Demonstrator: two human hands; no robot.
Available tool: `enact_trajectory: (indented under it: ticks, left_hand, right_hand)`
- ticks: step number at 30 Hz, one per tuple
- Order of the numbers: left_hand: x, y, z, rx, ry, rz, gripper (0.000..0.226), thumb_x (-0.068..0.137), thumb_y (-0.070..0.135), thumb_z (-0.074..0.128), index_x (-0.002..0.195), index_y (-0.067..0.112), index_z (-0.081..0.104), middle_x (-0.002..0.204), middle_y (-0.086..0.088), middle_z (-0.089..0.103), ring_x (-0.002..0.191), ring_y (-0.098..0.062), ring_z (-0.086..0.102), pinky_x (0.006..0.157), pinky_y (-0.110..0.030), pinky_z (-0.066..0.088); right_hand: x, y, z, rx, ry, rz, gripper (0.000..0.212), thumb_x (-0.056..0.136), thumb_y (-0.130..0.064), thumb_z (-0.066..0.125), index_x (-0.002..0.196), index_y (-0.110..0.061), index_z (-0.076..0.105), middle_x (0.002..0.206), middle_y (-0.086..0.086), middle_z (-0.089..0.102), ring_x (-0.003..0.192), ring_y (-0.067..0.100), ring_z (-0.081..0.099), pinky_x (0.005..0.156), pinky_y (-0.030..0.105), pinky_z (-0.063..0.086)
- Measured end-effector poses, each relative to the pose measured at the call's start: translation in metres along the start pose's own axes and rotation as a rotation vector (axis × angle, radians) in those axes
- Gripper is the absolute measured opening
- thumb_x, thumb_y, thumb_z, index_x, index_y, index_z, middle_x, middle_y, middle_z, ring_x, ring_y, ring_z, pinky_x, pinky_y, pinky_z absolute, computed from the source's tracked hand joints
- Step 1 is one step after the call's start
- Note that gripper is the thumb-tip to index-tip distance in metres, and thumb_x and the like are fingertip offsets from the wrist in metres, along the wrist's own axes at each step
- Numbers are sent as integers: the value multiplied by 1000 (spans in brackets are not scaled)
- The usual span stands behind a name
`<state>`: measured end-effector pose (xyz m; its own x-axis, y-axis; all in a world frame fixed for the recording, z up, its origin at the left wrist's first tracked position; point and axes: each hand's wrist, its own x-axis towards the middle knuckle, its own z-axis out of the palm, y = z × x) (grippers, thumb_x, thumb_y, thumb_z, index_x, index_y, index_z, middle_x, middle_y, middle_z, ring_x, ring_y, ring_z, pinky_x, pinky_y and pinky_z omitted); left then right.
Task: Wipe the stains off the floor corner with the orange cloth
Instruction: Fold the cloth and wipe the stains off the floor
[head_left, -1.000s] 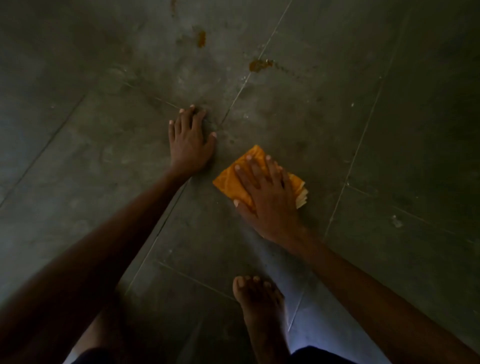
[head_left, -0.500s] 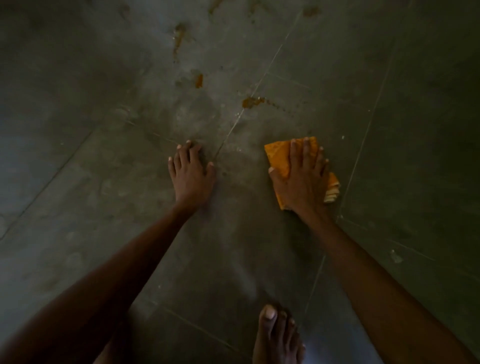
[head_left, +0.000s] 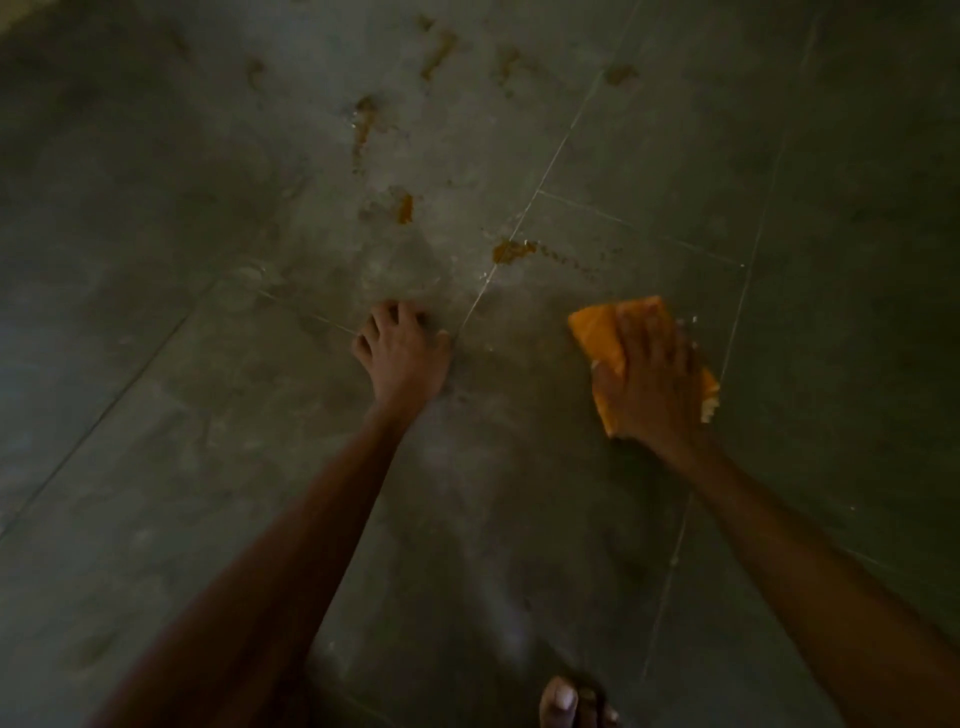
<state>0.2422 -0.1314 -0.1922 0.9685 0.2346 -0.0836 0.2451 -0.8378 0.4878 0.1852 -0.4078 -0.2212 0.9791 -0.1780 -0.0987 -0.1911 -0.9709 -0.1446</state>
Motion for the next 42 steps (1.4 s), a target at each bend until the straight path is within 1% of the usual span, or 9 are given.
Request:
enact_trajectory:
  ticks: [3,8,14,21,23,28,32,35,42]
  left_hand:
    - [15,2,6,29,14,92,44,83,39,53,122,19,51,134,-8,41,128,-32,35,109,-49,23]
    - [49,-7,0,-25,17,131,44,80,36,58,122,26,54,133,-5,45,128,-30,37,107,-47,25]
    - [51,3,-3,-2,-55,163,45,78,34,61,121,23,54,134,-7,43,129,-33,35,106,-52,22]
    - [49,-18,-2,-16,-28,220,46,80,36,63,123,28,54,138,-3,44,131,-29,40,109,-51,28]
    - [50,-26,-4,20,-6,180,44,81,39,62,124,32,52,141,-2,42,131,-29,39,110,-53,27]
    - [62,-38,-12,79,58,98,51,79,52,57,127,35,50,143,-1,39,133,-31,35,108,-57,24]
    - [75,-34,-15,39,54,99,49,81,46,63,127,36,50,144,-1,35,137,-28,28,112,-55,18]
    - [94,-29,-14,-13,95,70,45,80,45,62,122,33,54,141,-1,40,134,-29,33,112,-54,19]
    - [167,-59,-42,15,87,-31,65,72,60,51,132,36,46,150,0,31,139,-31,27,112,-51,16]
  right_hand:
    - [50,-35,-4,52,-42,140,79,94,-63,34,159,-25,11,169,11,6,151,49,7,121,63,11]
    - [13,-132,2,-26,-37,-169,74,95,-64,32,159,-32,12,169,3,10,152,42,11,119,57,20]
    - [-33,-79,-8,-62,-90,-297,73,93,-61,37,159,-35,15,169,-4,7,155,32,7,122,54,18]
    - [149,-105,-17,59,-47,219,77,97,-63,32,160,-26,9,169,7,5,152,47,6,121,62,10]
    - [154,-138,-12,14,-41,88,75,99,-61,32,160,-25,8,169,9,5,151,48,7,121,62,11]
    - [68,-137,-6,-37,-54,-591,68,97,-59,33,158,-35,16,169,-3,12,154,33,12,120,52,18]
    - [132,-100,-8,-60,34,-402,68,93,-59,30,156,-35,26,166,-1,23,151,34,24,116,56,30]
    - [194,-132,-11,5,35,-191,73,92,-63,20,157,-31,23,167,2,20,151,38,19,118,58,25]
    - [158,-179,2,-3,61,-650,63,98,-59,32,156,-37,25,167,-9,19,153,28,20,118,51,27]
